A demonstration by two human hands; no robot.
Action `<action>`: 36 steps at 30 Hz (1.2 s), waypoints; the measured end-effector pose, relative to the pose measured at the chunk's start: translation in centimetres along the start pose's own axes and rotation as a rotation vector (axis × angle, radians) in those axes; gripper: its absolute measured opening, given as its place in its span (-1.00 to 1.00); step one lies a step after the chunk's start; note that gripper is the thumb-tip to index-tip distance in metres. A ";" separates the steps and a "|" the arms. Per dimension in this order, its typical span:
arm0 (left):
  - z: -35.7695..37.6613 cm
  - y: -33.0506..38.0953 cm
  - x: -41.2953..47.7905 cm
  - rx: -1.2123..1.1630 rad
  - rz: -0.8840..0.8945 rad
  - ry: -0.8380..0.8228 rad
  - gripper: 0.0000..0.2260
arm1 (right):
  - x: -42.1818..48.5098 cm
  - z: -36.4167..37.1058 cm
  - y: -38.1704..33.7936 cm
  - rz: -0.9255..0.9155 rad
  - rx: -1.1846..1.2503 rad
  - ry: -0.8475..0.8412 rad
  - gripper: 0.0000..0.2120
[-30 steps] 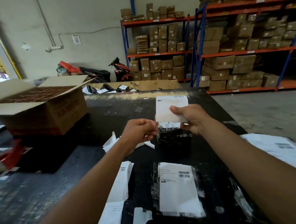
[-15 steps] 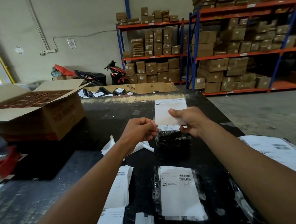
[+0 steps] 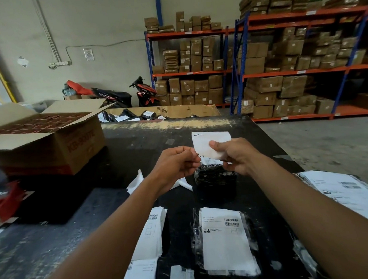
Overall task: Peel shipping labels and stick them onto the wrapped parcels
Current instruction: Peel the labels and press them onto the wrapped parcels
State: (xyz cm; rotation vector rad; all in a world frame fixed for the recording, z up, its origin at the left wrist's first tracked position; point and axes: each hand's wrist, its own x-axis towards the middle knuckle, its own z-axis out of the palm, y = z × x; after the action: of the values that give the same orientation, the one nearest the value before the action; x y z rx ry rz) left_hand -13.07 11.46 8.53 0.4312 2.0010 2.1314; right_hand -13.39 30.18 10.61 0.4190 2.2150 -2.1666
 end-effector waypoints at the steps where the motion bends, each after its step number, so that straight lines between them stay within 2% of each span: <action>1: 0.1 0.1 0.0 -0.036 -0.001 -0.010 -0.89 | 0.0 0.1 0.1 0.013 0.000 -0.006 -0.70; 5: 0.2 0.2 -0.1 -0.158 0.003 -0.008 -0.86 | -0.3 0.8 0.5 0.033 -0.023 -0.024 -0.55; 10: 0.2 0.4 -0.1 -0.194 0.016 -0.009 -0.85 | -0.8 1.3 0.5 -0.064 -0.228 -0.052 -0.43; 14: 0.2 0.4 -0.2 -0.219 0.013 0.026 -0.86 | -1.2 1.9 0.4 -0.165 -0.352 -0.094 -0.64; 17: 0.1 0.3 -0.3 -0.229 0.007 0.041 -0.87 | -1.5 2.1 0.2 -0.227 -0.299 -0.148 -0.84; 19: -0.1 0.2 -0.4 -0.231 0.006 0.044 -0.87 | -1.7 2.2 0.2 -0.249 -0.247 -0.202 -0.90; 25: -0.8 0.1 -0.4 -0.185 0.013 0.091 -0.86 | -2.1 2.5 -0.2 -0.263 -0.251 -0.254 -0.87; 30: -1.1 -0.1 -0.5 -0.074 0.023 0.102 -0.83 | -2.7 2.5 -0.6 -0.254 -0.312 -0.314 -0.67; 36: -0.9 -0.2 -0.8 -0.022 0.030 0.107 -0.81 | -3.0 2.5 -0.4 -0.251 -0.321 -0.286 -0.74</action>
State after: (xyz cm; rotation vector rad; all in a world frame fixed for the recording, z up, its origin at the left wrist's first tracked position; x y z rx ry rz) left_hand -12.61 10.38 8.26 0.3537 2.0371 2.2369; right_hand -10.99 27.14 11.49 -0.1751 2.4845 -1.7714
